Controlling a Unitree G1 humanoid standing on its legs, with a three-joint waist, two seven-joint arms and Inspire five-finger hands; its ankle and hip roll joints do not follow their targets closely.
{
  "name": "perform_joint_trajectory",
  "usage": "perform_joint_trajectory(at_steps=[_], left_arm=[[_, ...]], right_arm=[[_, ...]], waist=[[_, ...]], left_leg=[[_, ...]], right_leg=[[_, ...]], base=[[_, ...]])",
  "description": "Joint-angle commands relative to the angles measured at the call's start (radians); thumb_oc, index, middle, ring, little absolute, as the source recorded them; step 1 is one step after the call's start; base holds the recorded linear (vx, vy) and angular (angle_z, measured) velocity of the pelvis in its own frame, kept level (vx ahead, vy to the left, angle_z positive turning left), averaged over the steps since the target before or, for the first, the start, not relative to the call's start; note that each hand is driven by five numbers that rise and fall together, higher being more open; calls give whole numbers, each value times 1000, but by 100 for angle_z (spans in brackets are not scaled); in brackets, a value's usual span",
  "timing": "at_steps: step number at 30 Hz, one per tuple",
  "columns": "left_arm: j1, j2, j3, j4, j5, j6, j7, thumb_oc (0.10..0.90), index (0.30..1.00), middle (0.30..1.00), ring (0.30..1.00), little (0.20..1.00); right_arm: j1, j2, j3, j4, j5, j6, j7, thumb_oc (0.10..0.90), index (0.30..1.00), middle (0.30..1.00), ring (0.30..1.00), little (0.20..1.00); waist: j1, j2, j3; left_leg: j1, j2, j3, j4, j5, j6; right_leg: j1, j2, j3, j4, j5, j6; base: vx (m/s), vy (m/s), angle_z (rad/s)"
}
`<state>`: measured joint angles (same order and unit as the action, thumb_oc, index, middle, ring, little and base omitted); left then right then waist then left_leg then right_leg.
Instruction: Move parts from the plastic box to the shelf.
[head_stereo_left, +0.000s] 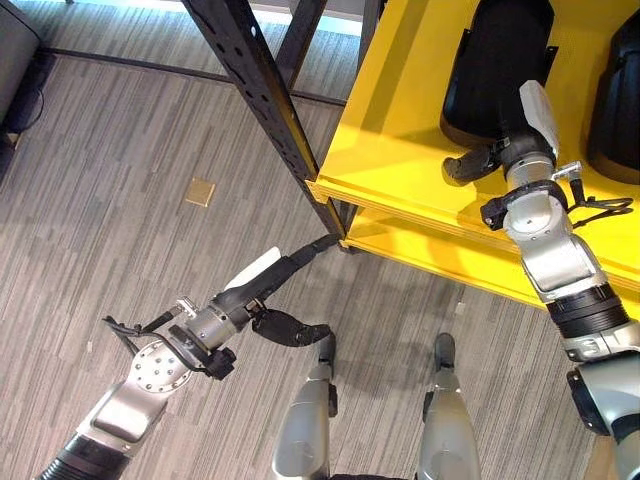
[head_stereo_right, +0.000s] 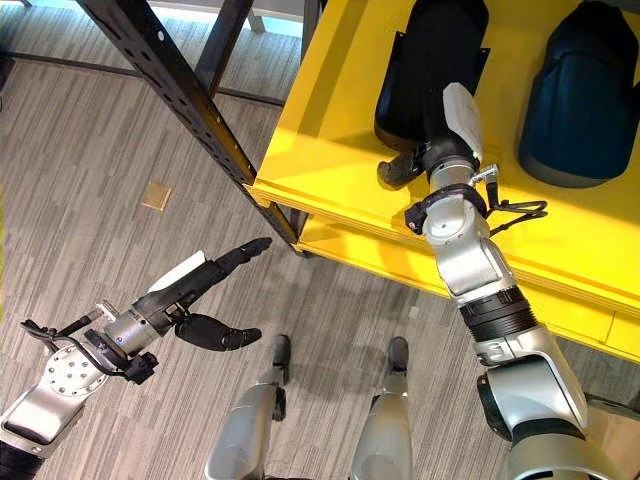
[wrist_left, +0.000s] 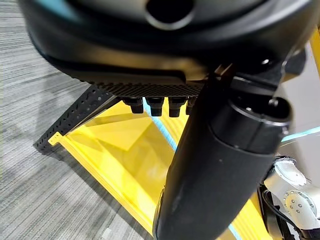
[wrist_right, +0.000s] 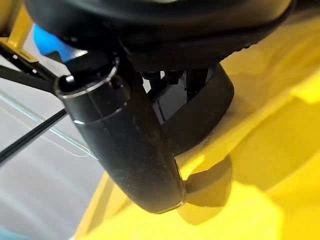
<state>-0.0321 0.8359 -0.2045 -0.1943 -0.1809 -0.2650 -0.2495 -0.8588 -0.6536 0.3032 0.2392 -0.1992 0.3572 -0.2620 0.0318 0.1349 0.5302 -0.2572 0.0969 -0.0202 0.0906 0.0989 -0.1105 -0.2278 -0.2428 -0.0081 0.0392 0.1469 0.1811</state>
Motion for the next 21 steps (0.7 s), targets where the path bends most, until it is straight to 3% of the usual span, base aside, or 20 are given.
perform_joint_trajectory(at_steps=[1,5,14,21], left_arm=[[-17,-45,22,-95,-23,-62,31,900,1000,1000,1000,1000],[-16,-47,20,-101,-29,-59,35,900,1000,1000,1000,1000],[-15,-53,15,-117,-37,-50,30,900,1000,1000,1000,1000],[-11,-55,18,-117,-41,-51,32,900,1000,1000,1000,1000]], right_arm=[[-91,-95,-14,-137,-140,-59,-74,900,1000,1000,1000,1000],[-95,-110,-8,-150,-204,-52,-100,900,1000,1000,1000,1000],[-96,-128,-3,-174,-224,-47,-97,900,1000,1000,1000,1000],[-93,-138,7,-189,-271,-73,-87,900,1000,1000,1000,1000]], waist=[[3,8,-28],[1,13,-31],[-2,23,-33],[-4,24,-34]], left_leg=[[40,-10,77,53,-142,71],[43,-13,77,47,-141,71],[42,-18,77,48,-142,71],[44,-19,77,49,-141,70]], right_leg=[[2,-8,-8,117,-155,-25],[0,-10,-7,117,-155,-23],[-7,-15,-3,123,-157,-22],[-9,-16,0,126,-158,-21]], base=[[16,32,0],[1,8,0],[0,0,0],[0,0,0]])
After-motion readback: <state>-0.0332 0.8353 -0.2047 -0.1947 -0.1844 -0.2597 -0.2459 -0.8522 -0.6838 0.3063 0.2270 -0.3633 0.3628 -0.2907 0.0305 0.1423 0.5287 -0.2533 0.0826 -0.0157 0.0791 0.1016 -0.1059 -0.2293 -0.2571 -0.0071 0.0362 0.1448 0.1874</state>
